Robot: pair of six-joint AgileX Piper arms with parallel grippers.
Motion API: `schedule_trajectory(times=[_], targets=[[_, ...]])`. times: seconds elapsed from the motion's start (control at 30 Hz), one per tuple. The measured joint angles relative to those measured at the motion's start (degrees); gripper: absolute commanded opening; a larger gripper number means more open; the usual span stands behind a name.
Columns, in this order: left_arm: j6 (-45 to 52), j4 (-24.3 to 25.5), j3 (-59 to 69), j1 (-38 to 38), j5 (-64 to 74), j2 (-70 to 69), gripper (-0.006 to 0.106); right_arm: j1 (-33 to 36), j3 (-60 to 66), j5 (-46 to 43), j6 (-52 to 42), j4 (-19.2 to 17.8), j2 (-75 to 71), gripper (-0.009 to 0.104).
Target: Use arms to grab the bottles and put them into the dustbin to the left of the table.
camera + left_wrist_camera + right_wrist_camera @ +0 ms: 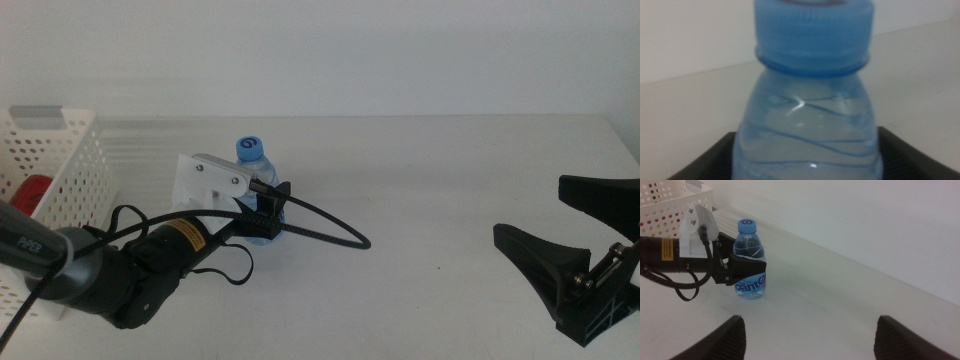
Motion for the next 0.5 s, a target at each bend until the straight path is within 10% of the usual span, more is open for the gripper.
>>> schedule_trajectory(times=[0.37, 0.5], targets=[[0.00, -0.11, 0.05, 0.00, -1.80, 0.65, 0.055, 0.00, 0.00, 0.00, 0.00, 0.00, 0.00, 0.067], [-1.04, -0.06, 0.05, 0.00, -1.99, 0.67, 0.021, 0.00, 0.00, 0.00, 0.00, 0.00, 0.00, 0.067]])
